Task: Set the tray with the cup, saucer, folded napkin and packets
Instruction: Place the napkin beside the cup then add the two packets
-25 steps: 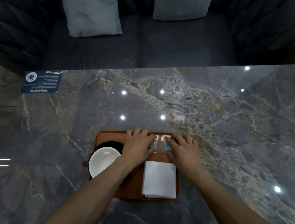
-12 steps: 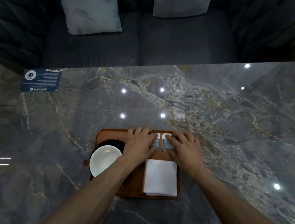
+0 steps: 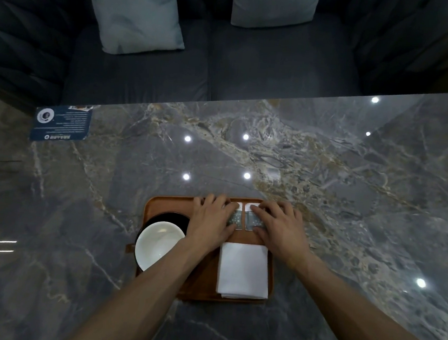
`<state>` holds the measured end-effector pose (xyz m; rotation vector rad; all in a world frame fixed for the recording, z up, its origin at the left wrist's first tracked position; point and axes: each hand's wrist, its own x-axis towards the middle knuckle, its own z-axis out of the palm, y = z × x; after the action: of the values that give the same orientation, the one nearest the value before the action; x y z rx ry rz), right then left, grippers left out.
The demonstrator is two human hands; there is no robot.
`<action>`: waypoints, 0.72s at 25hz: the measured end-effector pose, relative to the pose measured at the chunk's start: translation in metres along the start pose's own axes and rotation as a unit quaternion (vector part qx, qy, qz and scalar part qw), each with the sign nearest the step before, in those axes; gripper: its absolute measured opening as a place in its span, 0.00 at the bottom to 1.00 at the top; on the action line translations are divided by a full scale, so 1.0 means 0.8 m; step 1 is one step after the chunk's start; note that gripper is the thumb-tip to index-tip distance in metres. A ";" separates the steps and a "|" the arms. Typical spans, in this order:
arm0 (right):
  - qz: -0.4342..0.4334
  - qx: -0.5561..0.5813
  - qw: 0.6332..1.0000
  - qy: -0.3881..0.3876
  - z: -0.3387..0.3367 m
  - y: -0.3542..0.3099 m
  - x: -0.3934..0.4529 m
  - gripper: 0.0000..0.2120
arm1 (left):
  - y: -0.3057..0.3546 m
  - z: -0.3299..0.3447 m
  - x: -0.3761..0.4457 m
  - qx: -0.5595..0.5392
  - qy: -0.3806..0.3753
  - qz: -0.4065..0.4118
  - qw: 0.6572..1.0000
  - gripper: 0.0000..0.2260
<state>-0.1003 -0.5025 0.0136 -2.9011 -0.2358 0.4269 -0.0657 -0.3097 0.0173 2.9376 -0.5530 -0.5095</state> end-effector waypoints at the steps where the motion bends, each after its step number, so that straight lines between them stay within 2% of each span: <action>1: -0.001 -0.001 1.000 0.000 0.000 0.000 0.000 0.25 | 0.000 0.000 0.000 0.002 0.001 0.000 1.000 0.21; 18: 0.015 0.040 0.999 0.033 -0.003 -0.002 -0.012 0.21 | 0.002 -0.009 -0.010 -0.025 0.004 -0.005 1.000 0.20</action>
<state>-0.1087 -0.5029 0.0187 -2.8379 -0.1625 0.3361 -0.0705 -0.3080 0.0269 2.8955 -0.5162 -0.5063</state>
